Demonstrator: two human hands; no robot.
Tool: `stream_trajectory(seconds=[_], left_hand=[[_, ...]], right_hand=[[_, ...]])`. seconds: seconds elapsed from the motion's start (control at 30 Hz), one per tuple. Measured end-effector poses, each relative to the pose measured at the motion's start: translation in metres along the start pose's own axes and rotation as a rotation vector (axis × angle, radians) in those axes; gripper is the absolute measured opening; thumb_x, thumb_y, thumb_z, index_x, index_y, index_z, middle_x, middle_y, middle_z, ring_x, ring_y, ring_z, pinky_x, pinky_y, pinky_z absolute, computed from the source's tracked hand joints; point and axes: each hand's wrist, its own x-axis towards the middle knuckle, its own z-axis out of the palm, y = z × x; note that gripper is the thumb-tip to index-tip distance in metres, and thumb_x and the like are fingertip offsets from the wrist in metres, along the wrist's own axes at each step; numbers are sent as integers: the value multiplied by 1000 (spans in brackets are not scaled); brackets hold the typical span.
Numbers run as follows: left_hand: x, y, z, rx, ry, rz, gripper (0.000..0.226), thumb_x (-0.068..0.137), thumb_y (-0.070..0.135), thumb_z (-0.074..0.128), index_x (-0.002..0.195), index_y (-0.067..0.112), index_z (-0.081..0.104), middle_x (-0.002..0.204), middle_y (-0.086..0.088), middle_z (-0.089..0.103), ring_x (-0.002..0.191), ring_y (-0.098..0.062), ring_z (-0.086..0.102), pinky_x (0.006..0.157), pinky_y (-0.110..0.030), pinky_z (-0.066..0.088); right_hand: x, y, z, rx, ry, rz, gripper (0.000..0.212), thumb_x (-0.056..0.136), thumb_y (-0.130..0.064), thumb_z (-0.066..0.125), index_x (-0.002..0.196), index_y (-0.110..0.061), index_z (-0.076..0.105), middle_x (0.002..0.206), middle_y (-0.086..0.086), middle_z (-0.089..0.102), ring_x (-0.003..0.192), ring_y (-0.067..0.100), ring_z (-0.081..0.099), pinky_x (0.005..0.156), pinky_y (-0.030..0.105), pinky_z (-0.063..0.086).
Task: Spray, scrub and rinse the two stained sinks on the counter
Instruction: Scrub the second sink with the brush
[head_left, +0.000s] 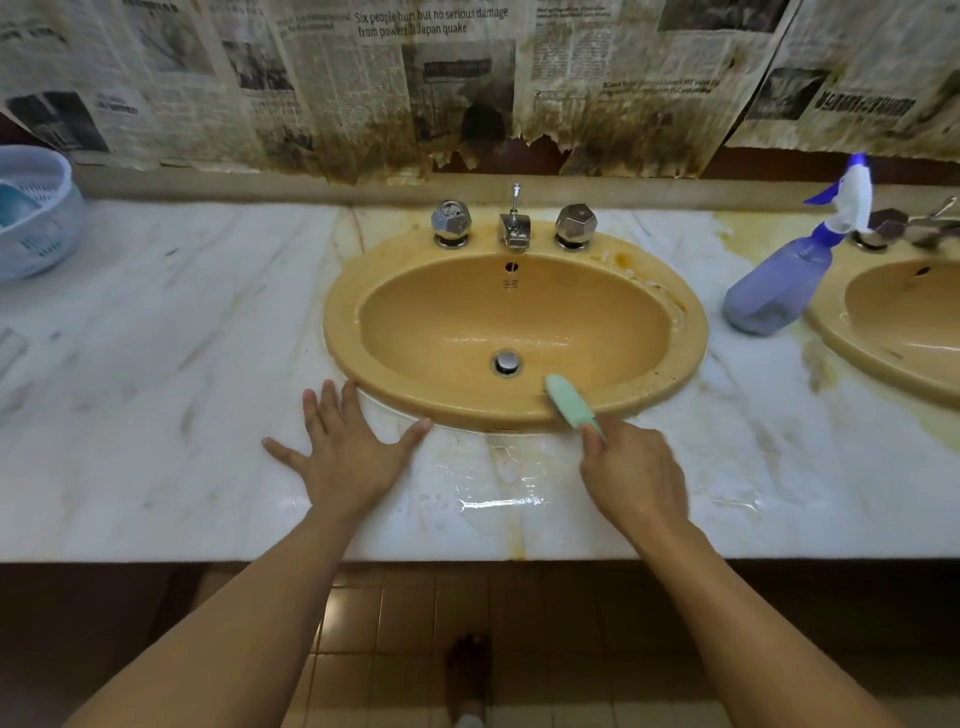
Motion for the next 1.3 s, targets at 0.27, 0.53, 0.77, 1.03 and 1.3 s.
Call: stream_trajectory(seconds=[0.27, 0.53, 0.77, 1.03, 1.3], left_hand=[[-4, 7, -3, -6, 88, -5, 127, 64, 108, 25, 161, 27, 18, 168, 3, 12, 158, -19, 1, 115, -76, -8], [20, -2, -4, 51, 123, 117, 129, 67, 104, 38, 161, 21, 9, 162, -11, 22, 154, -27, 11, 116, -74, 3], [26, -3, 0, 82, 29, 111, 141, 65, 108, 23, 164, 13, -9, 173, -1, -7, 158, -14, -15, 118, -72, -10], [25, 1, -3, 71, 6, 177, 121, 69, 106, 18, 162, 36, -12, 173, -1, -11, 158, -21, -14, 114, -75, -10], [31, -2, -6, 57, -8, 169, 117, 67, 107, 21, 161, 44, -10, 173, -2, -9, 158, -18, -16, 115, -73, -12]], right_hand=[[37, 58, -27, -49, -11, 142, 25, 103, -34, 43, 100, -19, 63, 96, 14, 66, 92, 40, 63, 70, 38, 45], [33, 69, -24, -126, -60, -4, 28, 106, -41, 38, 105, -22, 58, 84, 9, 61, 72, 31, 52, 57, 35, 35], [117, 115, -56, -76, 33, 258, 28, 104, -36, 41, 96, -16, 60, 107, 20, 65, 99, 42, 59, 73, 37, 40], [120, 103, -64, -213, -49, 210, 27, 102, -36, 44, 101, -16, 63, 103, 15, 59, 94, 40, 58, 74, 38, 44], [184, 102, -57, -173, -55, 207, 24, 103, -32, 48, 94, -12, 59, 105, 16, 57, 95, 38, 55, 75, 38, 42]])
